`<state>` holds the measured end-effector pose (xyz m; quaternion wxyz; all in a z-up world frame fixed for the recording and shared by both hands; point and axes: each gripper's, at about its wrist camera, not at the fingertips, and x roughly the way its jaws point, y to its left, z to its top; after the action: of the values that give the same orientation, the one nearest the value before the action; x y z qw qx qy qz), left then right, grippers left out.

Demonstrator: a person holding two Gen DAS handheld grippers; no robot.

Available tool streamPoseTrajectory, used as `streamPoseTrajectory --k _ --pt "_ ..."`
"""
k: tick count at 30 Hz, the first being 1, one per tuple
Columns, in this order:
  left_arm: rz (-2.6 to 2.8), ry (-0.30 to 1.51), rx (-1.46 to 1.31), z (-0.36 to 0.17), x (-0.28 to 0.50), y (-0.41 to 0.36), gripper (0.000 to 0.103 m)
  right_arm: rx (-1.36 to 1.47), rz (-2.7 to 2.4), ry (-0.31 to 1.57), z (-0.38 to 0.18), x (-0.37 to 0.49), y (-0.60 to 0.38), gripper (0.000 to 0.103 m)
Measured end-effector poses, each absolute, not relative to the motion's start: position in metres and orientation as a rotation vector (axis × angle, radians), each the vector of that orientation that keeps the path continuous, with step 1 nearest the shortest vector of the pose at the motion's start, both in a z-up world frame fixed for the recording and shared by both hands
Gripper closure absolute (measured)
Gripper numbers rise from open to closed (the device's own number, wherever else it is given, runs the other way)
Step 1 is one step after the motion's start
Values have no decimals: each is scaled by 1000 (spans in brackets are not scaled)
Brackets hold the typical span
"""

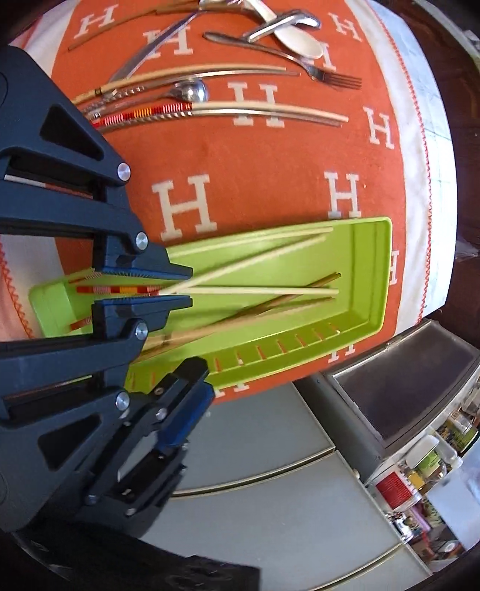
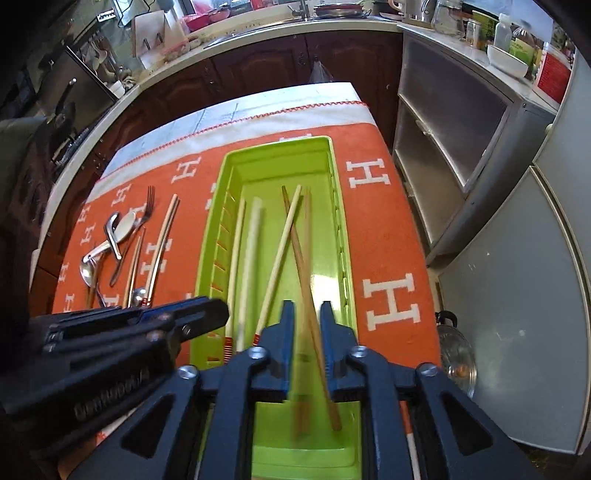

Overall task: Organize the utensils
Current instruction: 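Lower both chopsticks into the green tray and open both tools, then move both open tools back over the remaining chopsticks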

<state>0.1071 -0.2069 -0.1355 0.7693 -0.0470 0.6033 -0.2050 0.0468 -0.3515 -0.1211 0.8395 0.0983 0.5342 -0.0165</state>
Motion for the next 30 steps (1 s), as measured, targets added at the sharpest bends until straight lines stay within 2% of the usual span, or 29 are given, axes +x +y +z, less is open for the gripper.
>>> streamPoseTrajectory --k 5,7,10,26,30 --pt "-454 1229 -33 -114 94 -199 84 221 -33 1116 -118 48 -342 81" --pt "-447 1202 -15 -106 92 -192 74 230 -33 1110 -114 49 -340 81" --pt "-444 1165 3 -94 87 -182 66 231 -29 1101 -106 47 -337 81" --pt "-293 1016 129 -58 67 -95 65 232 77 1092 -85 40 -279 81" --pt "-241 993 126 -54 67 -64 58 216 115 1096 -81 43 -259 81"
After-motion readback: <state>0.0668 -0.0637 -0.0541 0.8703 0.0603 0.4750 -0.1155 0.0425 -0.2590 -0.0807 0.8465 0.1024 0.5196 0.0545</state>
